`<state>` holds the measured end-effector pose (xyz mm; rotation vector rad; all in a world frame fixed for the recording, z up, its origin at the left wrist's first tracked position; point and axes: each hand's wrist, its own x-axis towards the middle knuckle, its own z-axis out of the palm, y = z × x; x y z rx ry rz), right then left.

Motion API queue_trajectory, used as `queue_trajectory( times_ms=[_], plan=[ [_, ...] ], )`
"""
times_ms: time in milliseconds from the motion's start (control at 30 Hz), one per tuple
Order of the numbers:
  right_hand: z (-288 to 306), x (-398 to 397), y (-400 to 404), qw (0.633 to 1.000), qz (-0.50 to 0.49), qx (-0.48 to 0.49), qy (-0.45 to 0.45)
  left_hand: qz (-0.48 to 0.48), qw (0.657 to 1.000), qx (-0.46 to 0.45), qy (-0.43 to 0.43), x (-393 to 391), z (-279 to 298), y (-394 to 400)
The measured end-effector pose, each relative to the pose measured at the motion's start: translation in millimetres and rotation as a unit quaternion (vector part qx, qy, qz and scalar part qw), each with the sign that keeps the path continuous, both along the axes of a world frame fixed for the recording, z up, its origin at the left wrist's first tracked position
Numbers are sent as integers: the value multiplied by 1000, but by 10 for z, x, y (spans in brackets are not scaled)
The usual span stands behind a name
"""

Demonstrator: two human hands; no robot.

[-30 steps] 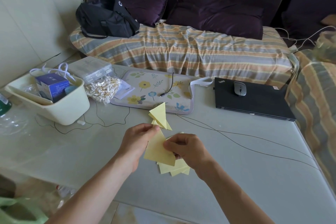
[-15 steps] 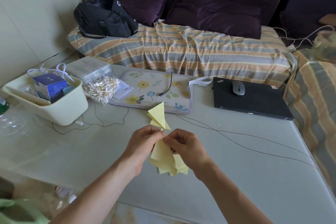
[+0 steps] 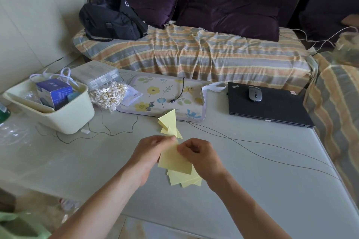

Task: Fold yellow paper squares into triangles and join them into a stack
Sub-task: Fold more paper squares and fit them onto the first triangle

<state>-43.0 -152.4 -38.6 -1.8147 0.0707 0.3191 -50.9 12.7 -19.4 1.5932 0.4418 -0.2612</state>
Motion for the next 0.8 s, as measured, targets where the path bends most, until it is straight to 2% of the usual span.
queue_trajectory(
  times_ms=[100, 233, 400, 533, 700, 800],
  plan=[
    [-8, 31, -27, 999, -39, 13, -2, -55, 998, 1, 16, -36, -26, -36],
    [-10, 29, -28, 999, -24, 40, 11, 2, 1000, 11, -10, -26, -34, -15],
    [-49, 41, -36, 1000, -19, 17, 11, 58, 998, 20, -22, 3, -39, -1],
    [-45, 46, -26, 1000, -20, -7, 7, 66, 997, 22, -27, -4, -60, -15],
    [-27, 44, -38, 999, -27, 39, 16, 58, 998, 13, -10, 2, -53, 5],
    [-33, 38, -49, 1000, -7, -8, 9, 44, 998, 49, 4, -11, -40, -15]
  ],
)
